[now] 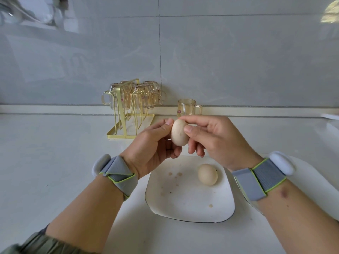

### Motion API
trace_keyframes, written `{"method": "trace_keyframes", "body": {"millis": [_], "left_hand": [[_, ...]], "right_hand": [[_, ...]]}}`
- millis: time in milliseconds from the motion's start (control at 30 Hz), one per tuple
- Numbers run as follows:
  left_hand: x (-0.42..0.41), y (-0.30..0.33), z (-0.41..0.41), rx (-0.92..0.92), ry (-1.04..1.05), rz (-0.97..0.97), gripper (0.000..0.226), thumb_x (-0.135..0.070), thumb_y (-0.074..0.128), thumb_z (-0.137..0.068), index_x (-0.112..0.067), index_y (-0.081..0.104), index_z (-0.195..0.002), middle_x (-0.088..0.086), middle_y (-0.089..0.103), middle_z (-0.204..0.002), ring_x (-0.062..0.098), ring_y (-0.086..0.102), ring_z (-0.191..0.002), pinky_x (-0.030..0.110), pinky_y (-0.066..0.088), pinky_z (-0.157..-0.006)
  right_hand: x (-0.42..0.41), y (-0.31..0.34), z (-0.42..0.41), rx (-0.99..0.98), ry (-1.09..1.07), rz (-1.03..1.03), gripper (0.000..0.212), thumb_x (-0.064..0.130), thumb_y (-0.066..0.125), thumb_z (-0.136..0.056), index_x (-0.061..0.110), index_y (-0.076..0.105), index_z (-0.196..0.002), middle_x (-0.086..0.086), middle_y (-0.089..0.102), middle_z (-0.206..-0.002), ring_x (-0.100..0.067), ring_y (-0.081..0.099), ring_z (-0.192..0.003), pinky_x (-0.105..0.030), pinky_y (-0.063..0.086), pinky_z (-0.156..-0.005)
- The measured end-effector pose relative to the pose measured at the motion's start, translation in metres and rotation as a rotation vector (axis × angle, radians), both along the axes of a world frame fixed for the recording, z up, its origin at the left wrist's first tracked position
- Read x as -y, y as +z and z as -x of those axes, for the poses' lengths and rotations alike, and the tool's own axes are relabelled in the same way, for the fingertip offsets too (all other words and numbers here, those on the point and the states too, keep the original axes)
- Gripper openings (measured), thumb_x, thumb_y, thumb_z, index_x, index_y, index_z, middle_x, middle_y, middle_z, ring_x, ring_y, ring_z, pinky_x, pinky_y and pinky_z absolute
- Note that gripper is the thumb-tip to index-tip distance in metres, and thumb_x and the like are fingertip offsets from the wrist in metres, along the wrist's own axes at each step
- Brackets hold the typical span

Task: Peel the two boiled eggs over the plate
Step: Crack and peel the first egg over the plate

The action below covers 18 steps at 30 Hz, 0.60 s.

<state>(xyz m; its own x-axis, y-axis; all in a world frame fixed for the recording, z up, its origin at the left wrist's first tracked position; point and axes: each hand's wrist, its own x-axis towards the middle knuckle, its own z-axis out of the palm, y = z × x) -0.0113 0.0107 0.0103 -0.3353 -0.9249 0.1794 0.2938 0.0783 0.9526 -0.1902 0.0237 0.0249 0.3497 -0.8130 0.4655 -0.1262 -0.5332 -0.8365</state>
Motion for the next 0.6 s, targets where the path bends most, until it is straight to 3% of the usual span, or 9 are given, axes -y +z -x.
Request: {"method": "trace_keyframes", "body": {"millis": [267, 400, 600], "left_hand": [[0.0016, -0.0014, -0.0016, -0.001, -0.008, 0.016, 0.044, -0.036, 0.054, -0.088, 0.000, 0.057, -0.114, 0.017, 0.056, -0.080, 0.025, 0.053, -0.057, 0.030, 0.046, -0.054], [0.0024, -0.0018, -0.0024, 0.024, -0.044, 0.068, 0.040, -0.042, 0.061, -0.087, -0.006, 0.070, -0.100, 0.016, 0.054, -0.081, 0.022, 0.053, -0.061, 0.030, 0.046, -0.059], [0.0015, -0.0043, -0.0019, 0.034, -0.075, 0.096, 0.026, -0.029, 0.056, -0.090, -0.008, 0.072, -0.088, 0.013, 0.056, -0.078, 0.020, 0.053, -0.059, 0.028, 0.044, -0.058]], "right_hand": [[0.0039, -0.0026, -0.0005, -0.031, -0.055, 0.041, 0.016, 0.019, 0.062, -0.097, 0.028, 0.069, -0.108, -0.002, 0.064, -0.054, -0.012, 0.050, -0.047, -0.022, 0.044, -0.049], [0.0046, -0.0027, 0.0009, -0.040, -0.169, 0.130, 0.018, 0.028, 0.068, -0.092, 0.027, 0.070, -0.110, 0.001, 0.059, -0.054, -0.006, 0.051, -0.049, -0.019, 0.042, -0.054], [-0.0027, 0.0008, -0.0010, -0.088, -0.203, 0.276, 0.018, 0.023, 0.071, -0.090, 0.020, 0.070, -0.107, -0.017, 0.054, -0.067, -0.008, 0.044, -0.054, -0.022, 0.040, -0.056]]}}
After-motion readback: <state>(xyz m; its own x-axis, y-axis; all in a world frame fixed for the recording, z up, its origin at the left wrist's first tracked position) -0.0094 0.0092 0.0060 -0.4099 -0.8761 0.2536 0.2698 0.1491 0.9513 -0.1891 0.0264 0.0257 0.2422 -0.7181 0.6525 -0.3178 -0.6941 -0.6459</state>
